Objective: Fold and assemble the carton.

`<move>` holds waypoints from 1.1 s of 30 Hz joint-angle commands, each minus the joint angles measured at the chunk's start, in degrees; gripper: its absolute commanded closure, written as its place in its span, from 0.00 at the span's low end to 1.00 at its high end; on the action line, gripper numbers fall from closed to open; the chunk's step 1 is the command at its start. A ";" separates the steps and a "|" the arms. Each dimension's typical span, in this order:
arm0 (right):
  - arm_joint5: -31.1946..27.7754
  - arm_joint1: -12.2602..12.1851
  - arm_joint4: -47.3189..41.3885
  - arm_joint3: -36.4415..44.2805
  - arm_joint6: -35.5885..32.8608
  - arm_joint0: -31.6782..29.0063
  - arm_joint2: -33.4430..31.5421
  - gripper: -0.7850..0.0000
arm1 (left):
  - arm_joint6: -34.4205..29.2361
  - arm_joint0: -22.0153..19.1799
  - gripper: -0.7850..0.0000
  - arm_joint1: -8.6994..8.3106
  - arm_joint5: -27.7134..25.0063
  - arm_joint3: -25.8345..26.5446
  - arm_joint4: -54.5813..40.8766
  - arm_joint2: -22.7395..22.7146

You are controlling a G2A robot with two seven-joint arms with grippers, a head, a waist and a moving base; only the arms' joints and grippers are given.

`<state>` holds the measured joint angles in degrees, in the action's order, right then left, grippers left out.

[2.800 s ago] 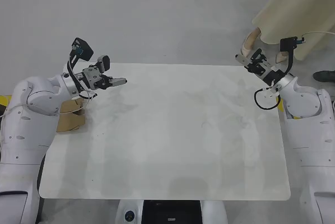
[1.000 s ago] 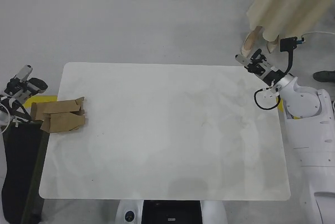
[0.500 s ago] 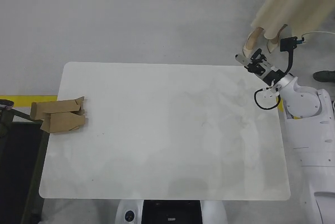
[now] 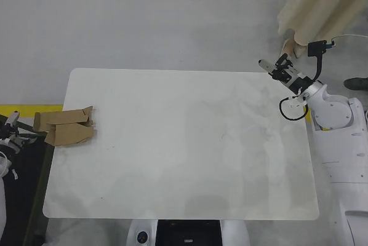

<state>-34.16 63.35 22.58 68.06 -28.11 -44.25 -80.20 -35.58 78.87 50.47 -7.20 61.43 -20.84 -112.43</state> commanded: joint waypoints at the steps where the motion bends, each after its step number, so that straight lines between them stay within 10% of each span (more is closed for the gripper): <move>1: 0.00 0.00 0.00 0.00 0.00 0.00 0.00 0.00 | -0.75 -0.25 0.00 0.12 0.06 0.02 0.62 1.22; 11: 0.00 0.00 0.00 0.00 0.00 0.00 0.00 0.00 | 1.38 -4.12 0.06 0.89 -0.70 -2.80 1.37 5.40; 12: 0.00 0.00 0.00 0.00 0.00 0.00 0.00 0.00 | 1.54 -4.56 0.43 0.98 -0.78 -3.16 1.35 5.79; 15: 0.00 0.00 0.00 0.00 0.00 0.00 0.00 0.00 | 1.66 -5.57 1.00 1.18 -1.19 -4.30 1.29 6.69; 33: 0.00 0.00 0.00 0.00 0.00 0.00 0.00 0.00 | 3.03 -9.18 1.00 1.54 -4.61 -6.09 -0.21 6.83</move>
<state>-34.16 63.35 22.58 68.06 -28.11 -44.25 -80.20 -32.50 69.97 52.01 -11.31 55.12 -20.85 -105.51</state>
